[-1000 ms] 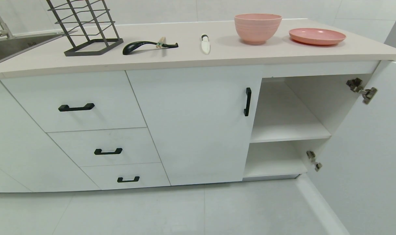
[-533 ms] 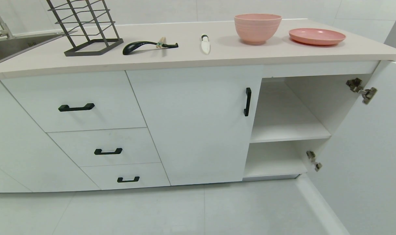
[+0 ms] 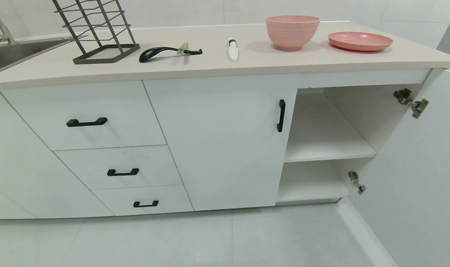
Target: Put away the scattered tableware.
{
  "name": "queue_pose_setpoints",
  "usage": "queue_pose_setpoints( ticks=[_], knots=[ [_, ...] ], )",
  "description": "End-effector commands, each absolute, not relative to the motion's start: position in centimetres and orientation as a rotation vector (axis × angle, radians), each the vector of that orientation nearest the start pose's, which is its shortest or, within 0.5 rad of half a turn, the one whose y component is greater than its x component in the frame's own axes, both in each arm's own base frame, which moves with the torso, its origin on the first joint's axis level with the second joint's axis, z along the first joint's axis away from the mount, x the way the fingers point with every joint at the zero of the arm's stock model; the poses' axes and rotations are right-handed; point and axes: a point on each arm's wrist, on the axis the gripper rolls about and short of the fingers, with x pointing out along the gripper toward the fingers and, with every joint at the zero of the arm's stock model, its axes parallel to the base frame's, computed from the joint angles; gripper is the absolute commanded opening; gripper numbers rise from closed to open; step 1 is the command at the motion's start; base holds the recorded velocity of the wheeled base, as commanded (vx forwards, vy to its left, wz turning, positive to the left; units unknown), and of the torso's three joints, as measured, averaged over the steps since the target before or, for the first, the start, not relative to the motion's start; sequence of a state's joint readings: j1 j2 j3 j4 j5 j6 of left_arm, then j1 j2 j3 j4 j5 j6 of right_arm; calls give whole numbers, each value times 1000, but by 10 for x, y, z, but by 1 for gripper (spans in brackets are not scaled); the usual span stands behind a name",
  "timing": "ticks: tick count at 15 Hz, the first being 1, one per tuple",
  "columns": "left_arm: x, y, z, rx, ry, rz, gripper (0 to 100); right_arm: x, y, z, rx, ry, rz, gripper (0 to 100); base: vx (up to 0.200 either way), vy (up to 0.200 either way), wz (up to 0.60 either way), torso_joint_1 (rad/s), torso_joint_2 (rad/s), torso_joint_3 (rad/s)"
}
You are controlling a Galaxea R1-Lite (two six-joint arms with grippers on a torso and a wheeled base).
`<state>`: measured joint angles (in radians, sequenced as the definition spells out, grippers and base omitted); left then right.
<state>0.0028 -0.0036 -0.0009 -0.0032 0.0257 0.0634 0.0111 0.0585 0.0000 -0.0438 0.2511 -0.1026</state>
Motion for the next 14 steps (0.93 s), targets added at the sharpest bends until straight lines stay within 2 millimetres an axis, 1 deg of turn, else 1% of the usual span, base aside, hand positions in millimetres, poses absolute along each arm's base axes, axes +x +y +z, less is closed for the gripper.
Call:
queue_pose_setpoints(
  ticks=[1,10,14],
  knots=[
    [-23,1,76,64,-4,31,100,-23,5,80,-87,-50,204,100,0,0,0,0,0,0],
    [-23,0,76,64,-1,17,100,-23,4,80,-73,-51,193,100,0,0,0,0,0,0],
    [-23,1,76,-6,-2,31,100,-23,4,80,-69,-50,184,100,0,0,-600,2,5,-1]
  ],
)
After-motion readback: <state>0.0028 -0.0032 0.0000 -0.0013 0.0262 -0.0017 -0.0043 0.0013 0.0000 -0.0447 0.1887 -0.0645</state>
